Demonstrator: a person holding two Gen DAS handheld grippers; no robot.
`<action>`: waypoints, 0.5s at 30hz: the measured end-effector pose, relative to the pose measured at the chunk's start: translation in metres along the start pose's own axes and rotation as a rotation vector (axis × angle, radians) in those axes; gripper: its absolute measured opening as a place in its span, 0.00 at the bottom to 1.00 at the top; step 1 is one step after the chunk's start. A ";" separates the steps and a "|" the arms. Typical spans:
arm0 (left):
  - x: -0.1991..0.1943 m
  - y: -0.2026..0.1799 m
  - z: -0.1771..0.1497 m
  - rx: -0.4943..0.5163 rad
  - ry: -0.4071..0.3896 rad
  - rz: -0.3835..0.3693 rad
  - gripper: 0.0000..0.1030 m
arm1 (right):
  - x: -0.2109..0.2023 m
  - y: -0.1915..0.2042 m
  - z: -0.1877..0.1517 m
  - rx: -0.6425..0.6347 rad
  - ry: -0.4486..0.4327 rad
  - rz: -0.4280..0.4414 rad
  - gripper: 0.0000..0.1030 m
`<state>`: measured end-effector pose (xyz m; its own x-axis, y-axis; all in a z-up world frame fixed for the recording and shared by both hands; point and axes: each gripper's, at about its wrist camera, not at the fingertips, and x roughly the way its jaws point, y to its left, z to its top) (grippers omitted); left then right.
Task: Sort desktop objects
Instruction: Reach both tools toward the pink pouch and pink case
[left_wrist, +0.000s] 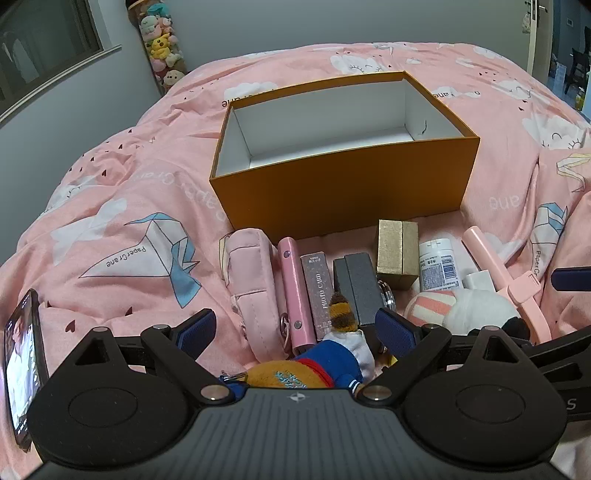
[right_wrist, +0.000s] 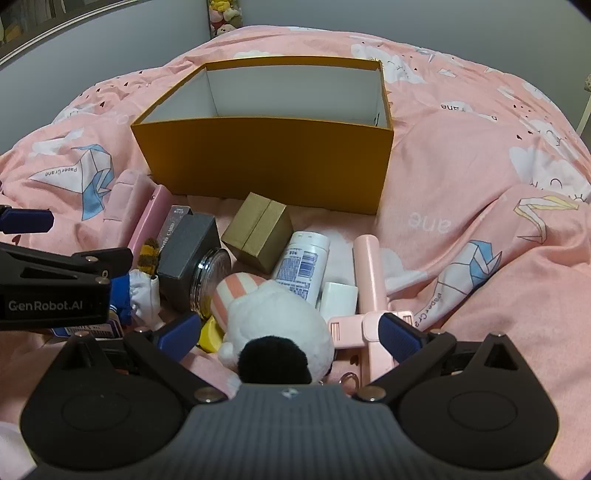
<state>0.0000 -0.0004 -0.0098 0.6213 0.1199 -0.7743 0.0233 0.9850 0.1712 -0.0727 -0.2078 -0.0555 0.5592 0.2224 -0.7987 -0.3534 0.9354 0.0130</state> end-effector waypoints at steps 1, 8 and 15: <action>0.000 0.000 0.001 0.001 0.001 -0.001 1.00 | 0.000 0.000 0.000 -0.001 0.001 0.000 0.99; 0.001 0.002 0.002 -0.002 0.007 -0.014 1.00 | 0.002 -0.001 0.003 -0.003 0.008 0.006 0.99; -0.005 0.020 0.016 -0.033 -0.015 -0.079 0.91 | 0.002 -0.014 0.020 0.007 0.015 0.043 0.84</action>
<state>0.0097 0.0164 0.0067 0.6303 0.0398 -0.7753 0.0472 0.9949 0.0894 -0.0516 -0.2144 -0.0451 0.5322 0.2588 -0.8061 -0.3717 0.9269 0.0522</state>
